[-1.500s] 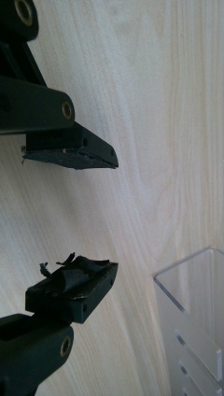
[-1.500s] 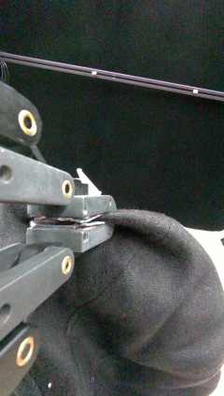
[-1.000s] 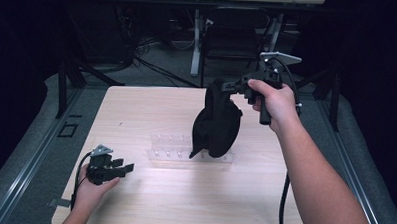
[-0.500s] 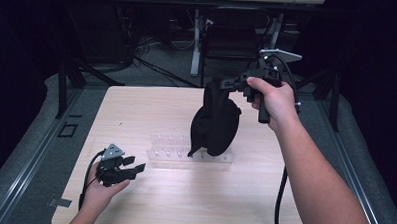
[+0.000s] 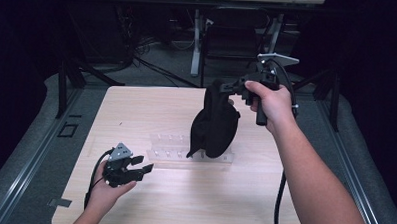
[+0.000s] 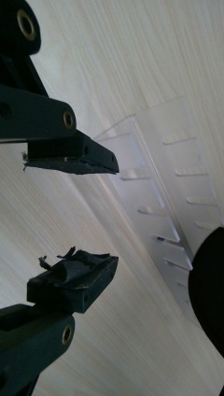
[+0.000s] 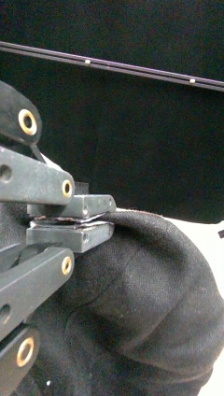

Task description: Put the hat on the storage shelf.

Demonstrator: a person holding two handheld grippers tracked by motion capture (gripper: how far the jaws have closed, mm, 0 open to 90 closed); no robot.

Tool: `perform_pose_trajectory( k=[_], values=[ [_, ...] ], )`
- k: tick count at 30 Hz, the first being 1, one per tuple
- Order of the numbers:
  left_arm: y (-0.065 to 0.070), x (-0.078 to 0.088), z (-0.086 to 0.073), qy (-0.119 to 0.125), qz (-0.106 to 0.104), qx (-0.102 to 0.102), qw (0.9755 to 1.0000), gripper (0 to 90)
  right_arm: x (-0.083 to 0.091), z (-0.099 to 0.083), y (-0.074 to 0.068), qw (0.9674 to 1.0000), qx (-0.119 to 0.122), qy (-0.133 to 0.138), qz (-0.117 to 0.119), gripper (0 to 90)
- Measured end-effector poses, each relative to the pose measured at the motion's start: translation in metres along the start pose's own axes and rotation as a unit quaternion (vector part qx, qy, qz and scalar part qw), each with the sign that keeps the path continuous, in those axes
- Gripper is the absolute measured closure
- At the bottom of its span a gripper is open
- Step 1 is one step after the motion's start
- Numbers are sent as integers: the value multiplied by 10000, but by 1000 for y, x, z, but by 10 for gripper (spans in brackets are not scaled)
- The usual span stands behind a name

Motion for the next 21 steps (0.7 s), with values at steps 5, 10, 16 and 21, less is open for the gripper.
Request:
perform_pose_trajectory(
  k=[5, 10, 16, 21],
  values=[
    [10, -4, 9, -28, -116, -132, 9998, 511, -5, -2, -3, 10000, 30, -45, 54, 870],
    [23, -11, 16, -79, -202, -301, 9993, 533, -9, -3, -5, 10000, 30, -29, 81, 867],
    [34, -20, 23, -91, -274, -420, 9987, 550, -13, -4, -7, 9999, 49, -44, 95, 864],
    [41, -26, 29, -77, -324, -475, 9983, 559, -15, -5, -8, 9999, 65, -70, 91, 861]
  ],
)
Point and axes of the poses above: each handheld gripper's, and its own axes: x roughly backward along the jaws, z roughly out of its top, y roughly to its right, the point moved 4 cm from there along -x, roughly forward along the jaws, and after that the axes turned 2 degrees about x, right-handed, at the moved point
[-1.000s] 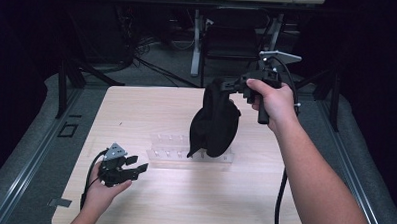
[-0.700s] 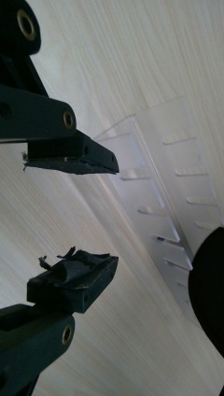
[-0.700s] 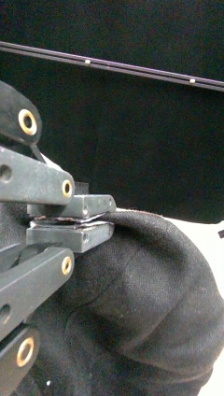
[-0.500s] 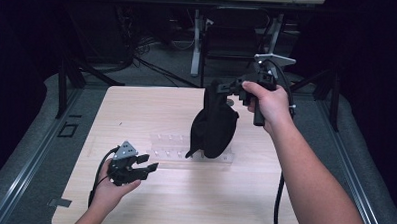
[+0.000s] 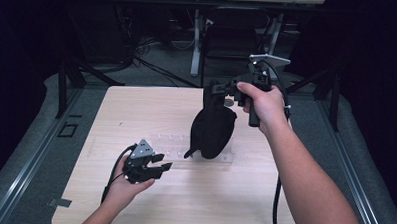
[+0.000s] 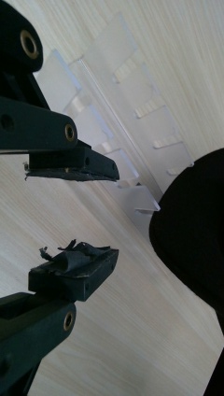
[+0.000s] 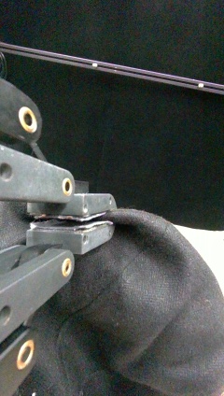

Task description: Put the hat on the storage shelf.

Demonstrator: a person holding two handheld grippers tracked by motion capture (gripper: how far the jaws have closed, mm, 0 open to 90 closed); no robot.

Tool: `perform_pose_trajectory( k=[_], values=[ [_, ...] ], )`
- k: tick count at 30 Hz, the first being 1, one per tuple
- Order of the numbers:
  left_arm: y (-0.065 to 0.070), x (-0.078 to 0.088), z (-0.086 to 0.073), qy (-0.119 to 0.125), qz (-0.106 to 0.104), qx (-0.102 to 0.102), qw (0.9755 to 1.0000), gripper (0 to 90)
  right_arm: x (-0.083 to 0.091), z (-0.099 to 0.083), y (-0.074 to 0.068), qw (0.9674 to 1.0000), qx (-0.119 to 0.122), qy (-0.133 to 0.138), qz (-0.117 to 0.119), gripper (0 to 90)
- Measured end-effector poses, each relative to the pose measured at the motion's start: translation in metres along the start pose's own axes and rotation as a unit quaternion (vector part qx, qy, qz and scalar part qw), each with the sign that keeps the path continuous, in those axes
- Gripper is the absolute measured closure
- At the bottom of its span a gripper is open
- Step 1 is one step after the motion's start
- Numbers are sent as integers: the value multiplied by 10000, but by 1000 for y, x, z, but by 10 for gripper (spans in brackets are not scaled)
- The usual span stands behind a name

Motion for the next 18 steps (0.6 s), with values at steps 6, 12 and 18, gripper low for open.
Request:
perform_pose_trajectory(
  k=[6, 12, 18],
  values=[
    [11, -8, 7, -32, -95, -131, 9999, 589, -2, -1, -1, 10000, 24, -22, 10, 861],
    [21, -15, 13, -38, -189, -233, 9995, 601, -3, -1, -1, 10000, 20, -10, 10, 860],
    [28, -19, 20, 17, -158, -372, 9992, 609, -4, -1, -1, 10000, 29, -8, 16, 859]
  ],
)
Point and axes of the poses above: each handheld gripper's, and its own axes: x roughly backward along the jaws, z roughly out of its top, y roughly to its right, the point moved 4 cm from there along -x, roughly forward along the jaws, and after that the axes turned 2 degrees about x, right-handed, at the moved point
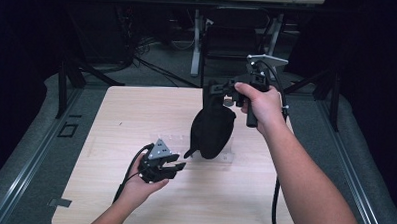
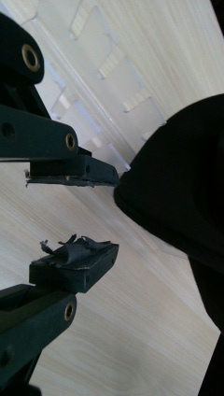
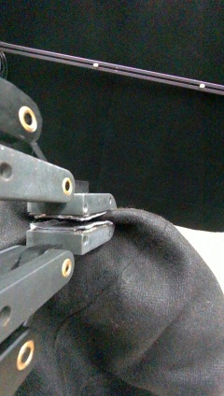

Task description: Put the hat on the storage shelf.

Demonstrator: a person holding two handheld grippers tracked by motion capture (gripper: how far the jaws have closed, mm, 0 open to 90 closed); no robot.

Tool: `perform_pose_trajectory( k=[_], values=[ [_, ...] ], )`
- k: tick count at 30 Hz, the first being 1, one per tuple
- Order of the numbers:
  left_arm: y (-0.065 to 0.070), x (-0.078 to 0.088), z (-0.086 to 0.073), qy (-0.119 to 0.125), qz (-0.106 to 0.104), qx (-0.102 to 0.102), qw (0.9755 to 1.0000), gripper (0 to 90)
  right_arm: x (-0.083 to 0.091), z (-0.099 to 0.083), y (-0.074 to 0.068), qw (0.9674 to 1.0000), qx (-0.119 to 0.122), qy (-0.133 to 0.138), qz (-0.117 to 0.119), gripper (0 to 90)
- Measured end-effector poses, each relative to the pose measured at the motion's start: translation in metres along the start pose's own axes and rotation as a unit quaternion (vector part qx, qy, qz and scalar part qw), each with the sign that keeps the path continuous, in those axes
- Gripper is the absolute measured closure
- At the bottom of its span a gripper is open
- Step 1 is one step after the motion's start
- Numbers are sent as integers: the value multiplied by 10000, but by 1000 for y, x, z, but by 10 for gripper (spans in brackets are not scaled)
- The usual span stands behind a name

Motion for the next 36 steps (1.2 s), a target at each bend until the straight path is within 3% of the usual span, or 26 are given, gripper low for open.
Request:
perform_pose_trajectory(
  k=[7, 19, 36],
  values=[
    [6, -4, 6, 4, 1, -83, 10000, 645, -2, 0, -1, 10000, 7, 0, 12, 859],
    [3, -11, 8, 17, 323, -111, 9994, 784, -6, 0, -4, 9999, 53, -59, 63, 856],
    [-1, -10, 3, 131, 253, 116, 9995, 822, -11, -3, -10, 9997, 152, -91, 143, 827]
  ],
)
Point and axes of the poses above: each handheld gripper's, and its own axes: x roughly backward along the jaws, z roughly out of its top, y roughly to its right, the point moved 4 cm from there along -x, roughly forward along the jaws, and after that the axes turned 2 degrees about x, right-handed, at the moved point
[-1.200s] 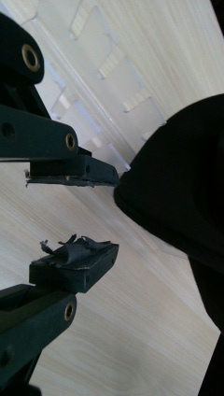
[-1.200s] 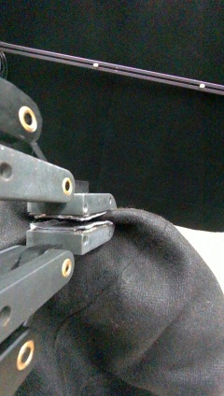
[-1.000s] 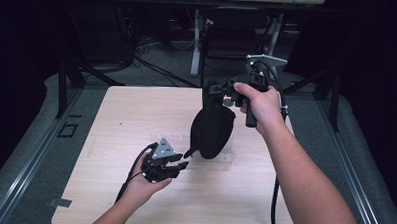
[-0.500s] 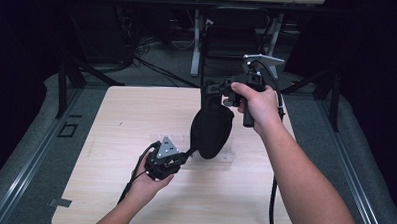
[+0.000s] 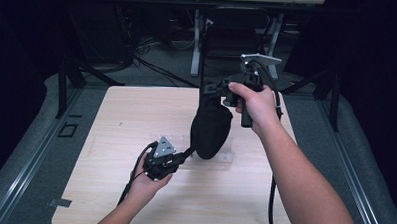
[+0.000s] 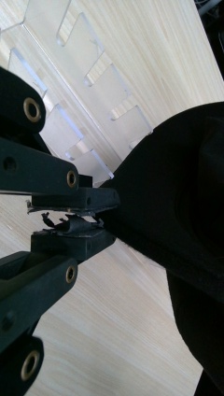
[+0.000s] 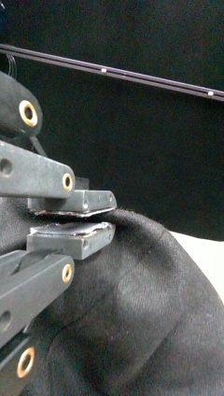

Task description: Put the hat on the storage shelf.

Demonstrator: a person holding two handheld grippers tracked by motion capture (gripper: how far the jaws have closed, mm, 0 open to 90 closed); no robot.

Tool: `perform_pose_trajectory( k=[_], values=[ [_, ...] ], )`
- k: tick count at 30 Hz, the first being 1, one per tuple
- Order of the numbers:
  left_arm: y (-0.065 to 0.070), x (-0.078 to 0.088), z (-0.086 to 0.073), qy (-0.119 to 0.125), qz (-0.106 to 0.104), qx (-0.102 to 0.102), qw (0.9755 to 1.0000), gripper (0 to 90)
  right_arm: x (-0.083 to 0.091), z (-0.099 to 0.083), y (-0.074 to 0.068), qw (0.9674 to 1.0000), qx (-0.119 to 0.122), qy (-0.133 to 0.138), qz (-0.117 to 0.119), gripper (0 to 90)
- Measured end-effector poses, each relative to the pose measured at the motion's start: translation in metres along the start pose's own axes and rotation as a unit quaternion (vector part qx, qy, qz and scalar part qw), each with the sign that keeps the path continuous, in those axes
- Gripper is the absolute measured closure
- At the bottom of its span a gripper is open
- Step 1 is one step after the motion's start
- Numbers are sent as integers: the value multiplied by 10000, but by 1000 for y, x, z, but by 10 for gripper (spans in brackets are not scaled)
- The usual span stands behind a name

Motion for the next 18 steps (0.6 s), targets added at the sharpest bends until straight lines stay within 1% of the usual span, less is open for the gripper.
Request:
perform_pose_trajectory(
  k=[3, 6, 10, 11, 12, 15, 18],
  values=[
    [0, 0, -1, 47, 42, 19, 10000, 825, -3, 0, -3, 10000, 7, -21, 26, 817],
    [-1, 0, -3, 37, 48, 23, 10000, 827, -6, -1, -6, 10000, 49, -37, 74, 801],
    [-2, 0, -5, 52, 46, 37, 10000, 830, -7, -2, -13, 9997, 105, -31, 223, 769],
    [-2, 1, -5, 21, 73, 33, 10000, 832, -6, -2, -14, 9996, 133, -58, 236, 765],
    [-2, 0, -6, 55, 72, 31, 10000, 833, -5, -2, -16, 9996, 152, -52, 241, 764],
    [-3, 1, -7, 3, 111, 0, 9999, 837, -1, -2, -19, 9995, 179, 0, 268, 757],
    [-4, 0, -10, -39, 151, -22, 9999, 841, 3, -2, -18, 9995, 182, 9, 264, 755]
  ],
)
Point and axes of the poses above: each handheld gripper's, and its own axes: x roughly backward along the jaws, z roughly out of its top, y roughly to its right, the point moved 4 cm from there along -x, roughly forward along the jaws, and after that the axes turned 2 degrees about x, right-handed, at the moved point
